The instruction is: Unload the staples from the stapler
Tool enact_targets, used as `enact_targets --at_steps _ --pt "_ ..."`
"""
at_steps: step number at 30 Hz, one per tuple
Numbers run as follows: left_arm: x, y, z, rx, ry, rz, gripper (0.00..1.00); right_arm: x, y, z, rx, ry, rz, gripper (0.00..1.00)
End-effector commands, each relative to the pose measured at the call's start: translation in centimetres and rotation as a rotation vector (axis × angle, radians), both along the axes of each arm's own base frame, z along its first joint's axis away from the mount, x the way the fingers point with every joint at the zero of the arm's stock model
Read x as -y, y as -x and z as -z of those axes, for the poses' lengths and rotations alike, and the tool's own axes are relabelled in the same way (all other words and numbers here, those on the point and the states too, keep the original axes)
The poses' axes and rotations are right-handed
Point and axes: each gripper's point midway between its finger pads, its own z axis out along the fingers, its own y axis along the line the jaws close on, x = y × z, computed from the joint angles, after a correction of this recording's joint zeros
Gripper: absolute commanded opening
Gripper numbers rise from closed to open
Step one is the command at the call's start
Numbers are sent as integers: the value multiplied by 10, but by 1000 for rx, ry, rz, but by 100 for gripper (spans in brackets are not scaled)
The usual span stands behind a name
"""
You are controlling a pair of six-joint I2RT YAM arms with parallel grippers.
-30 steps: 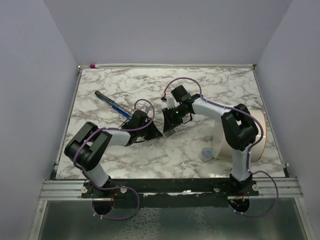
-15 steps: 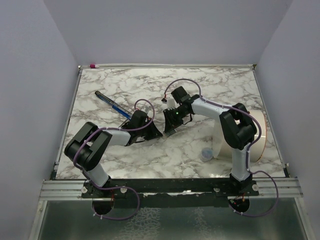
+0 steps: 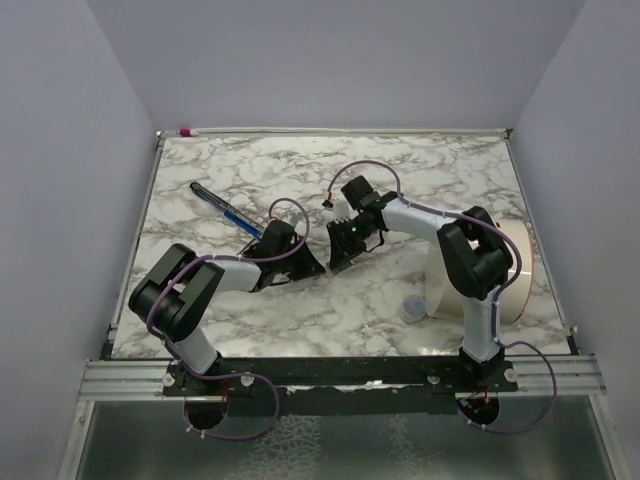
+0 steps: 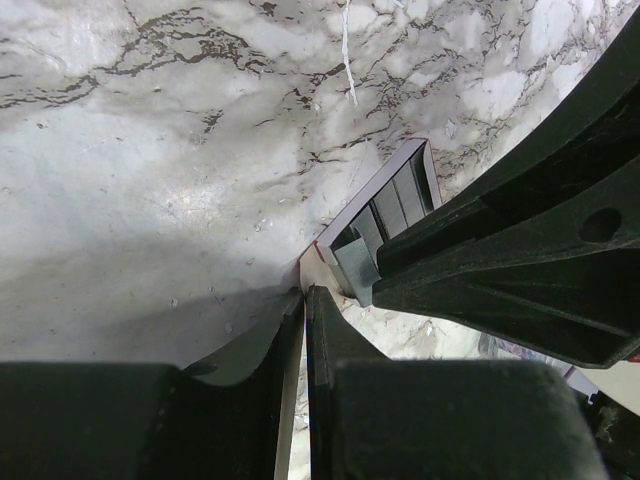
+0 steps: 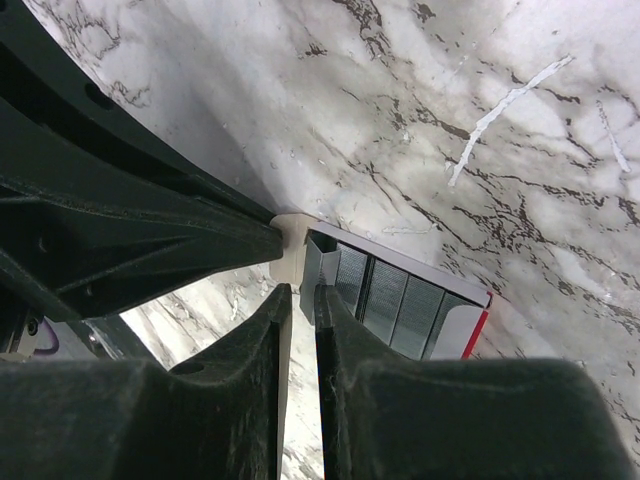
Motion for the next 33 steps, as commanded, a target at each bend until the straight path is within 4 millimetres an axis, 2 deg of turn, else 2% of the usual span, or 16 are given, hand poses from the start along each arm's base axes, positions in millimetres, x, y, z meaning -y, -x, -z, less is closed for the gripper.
enact_targets --at_steps 1,18,26,33 --pt "-17 26 26 -110 -91 18 11 -6 3 9 -7 -10 -10 15" --pt "-17 25 25 -108 -89 16 11 -6 1 9 -1 0 -3 12" --pt "-17 26 25 -107 -94 20 11 -3 -8 -22 74 2 7 13" --pt "-16 25 24 -106 -92 21 11 -5 0 -15 38 -16 -7 18"
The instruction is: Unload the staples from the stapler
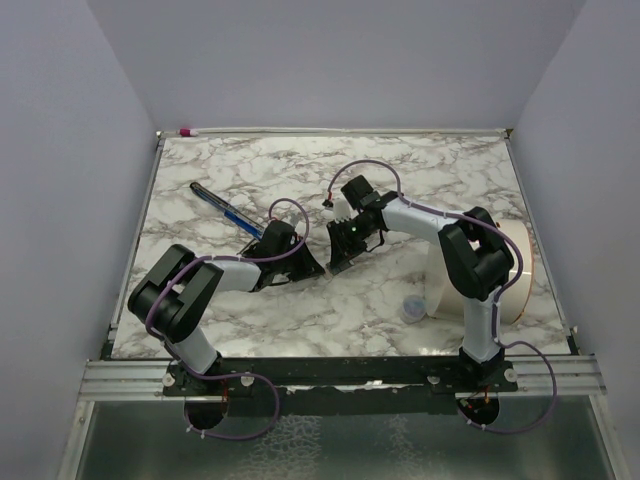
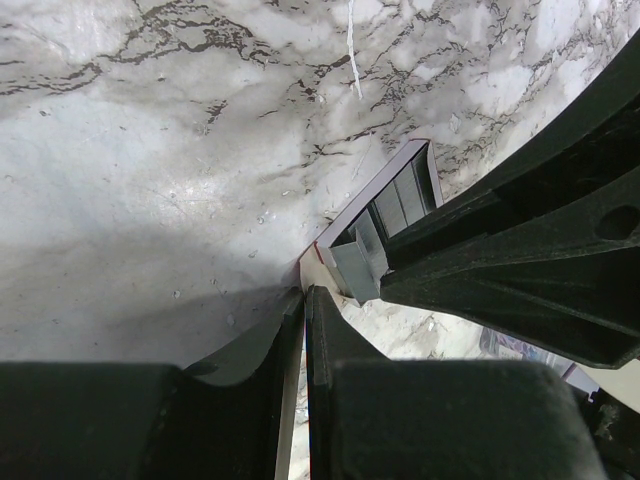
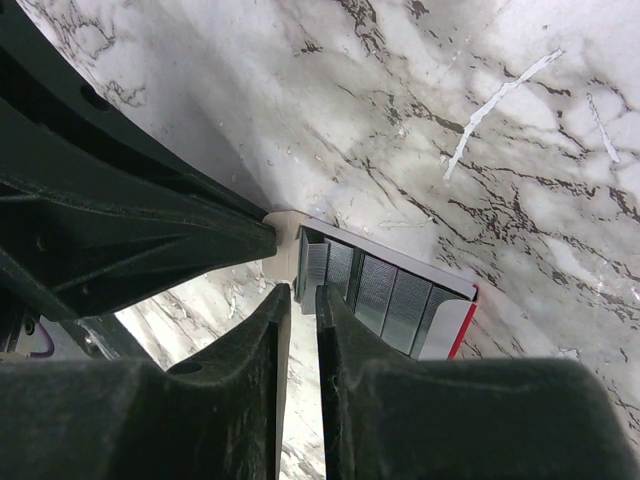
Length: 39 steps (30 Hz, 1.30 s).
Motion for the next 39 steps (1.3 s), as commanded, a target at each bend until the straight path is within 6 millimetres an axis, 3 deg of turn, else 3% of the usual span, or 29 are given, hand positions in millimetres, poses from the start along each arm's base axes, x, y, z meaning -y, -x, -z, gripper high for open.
enact_targets --at_steps 1,39 --pt "-15 23 24 -95 -84 21 11 -8 1 -13 16 -41 -14 18" --pt "-14 22 22 -91 -86 30 10 -9 7 15 -40 -25 -7 11"
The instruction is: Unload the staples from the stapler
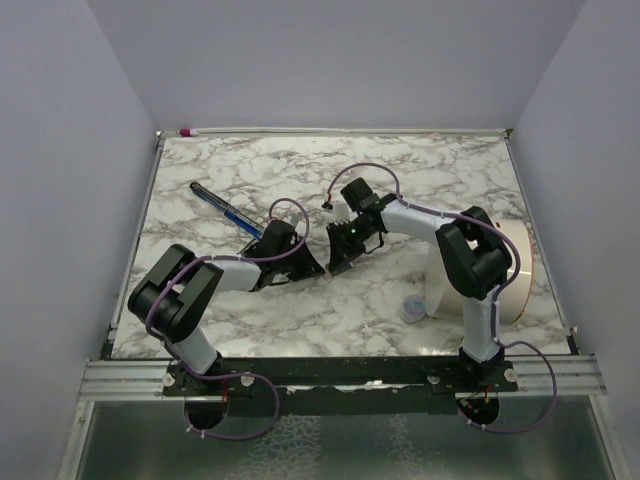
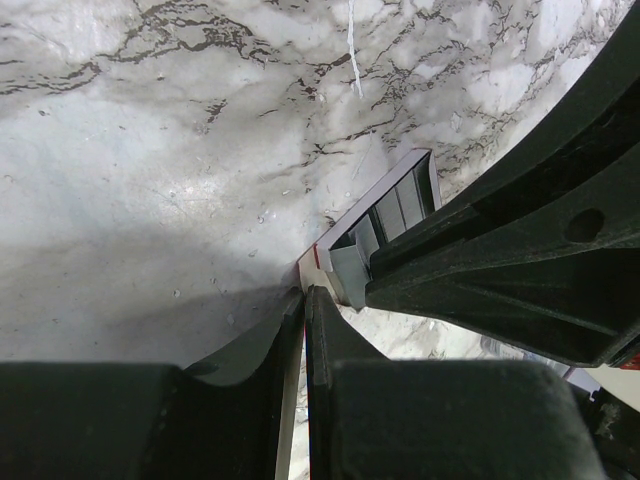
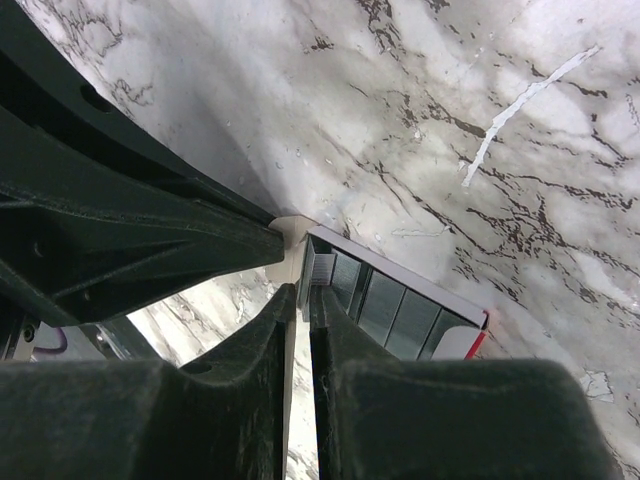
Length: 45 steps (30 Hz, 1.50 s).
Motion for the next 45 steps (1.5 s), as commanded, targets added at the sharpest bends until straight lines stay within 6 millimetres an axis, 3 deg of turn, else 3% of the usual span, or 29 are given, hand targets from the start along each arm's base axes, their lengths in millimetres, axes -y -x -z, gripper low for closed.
enact_targets --at_steps 1,17,26,37,45 --pt "-14 22 22 -89 -84 28 10 -5 2 11 -15 0 -8 11" --pt "-13 22 22 -89 -73 24 8 -19 15 2 -64 -81 -30 9" --pt "-15 24 20 -86 -75 23 8 -5 7 15 -25 11 17 16" --pt "-16 24 21 -85 -82 25 8 13 -7 14 51 138 49 25" --pt "-16 24 21 -81 -85 28 8 18 -15 -4 107 159 62 26"
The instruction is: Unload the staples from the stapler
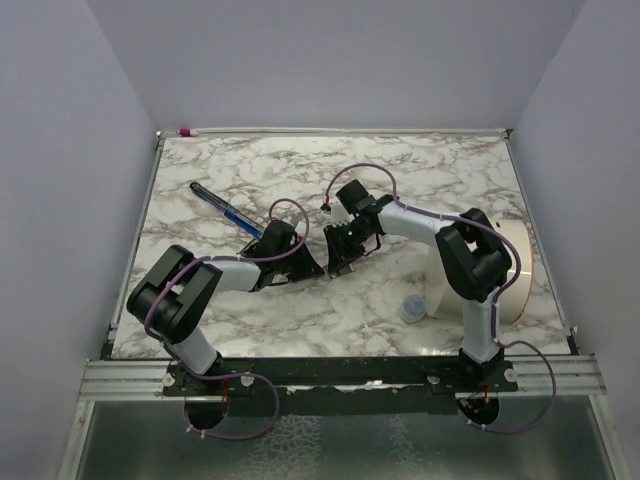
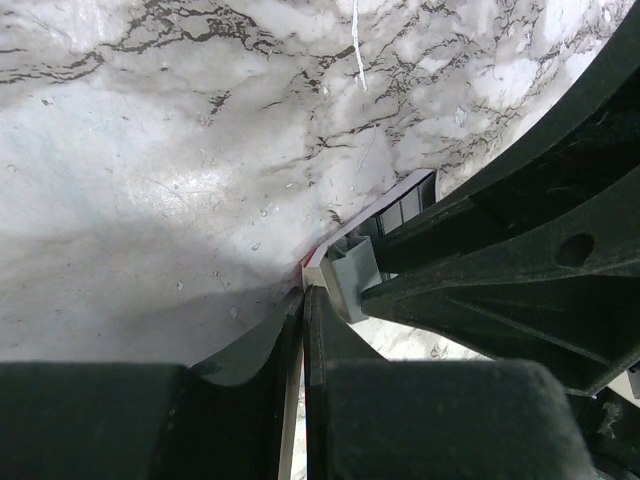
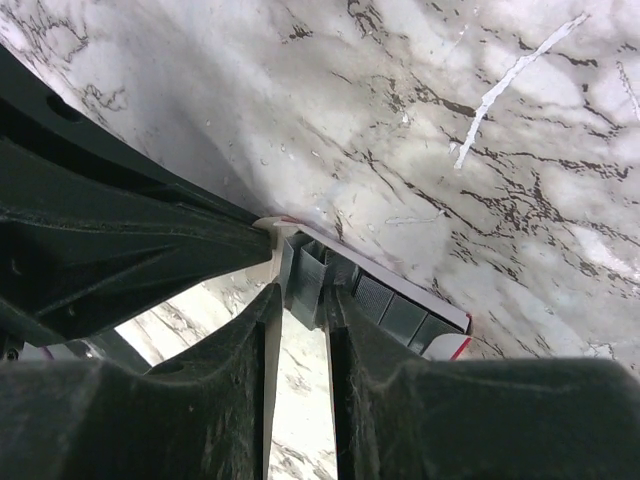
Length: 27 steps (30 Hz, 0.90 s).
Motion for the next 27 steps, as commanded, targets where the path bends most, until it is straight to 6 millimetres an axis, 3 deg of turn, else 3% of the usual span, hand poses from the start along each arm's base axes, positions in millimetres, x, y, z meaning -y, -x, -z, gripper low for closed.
enact_targets --at_steps 1,7,10,22,27 --pt "-15 22 21 -76 -80 25 8 14 -15 -12 91 74 10 25" --pt "-14 21 19 -73 -75 31 8 -4 -9 -52 117 -70 -36 28" --pt "-13 21 18 -70 -72 31 9 -5 -12 -61 132 -81 -29 29" --pt "-10 20 9 -48 -60 52 13 0 -13 -49 143 -54 -16 29" --pt "-8 21 8 -49 -49 64 13 21 -24 -30 182 87 24 30"
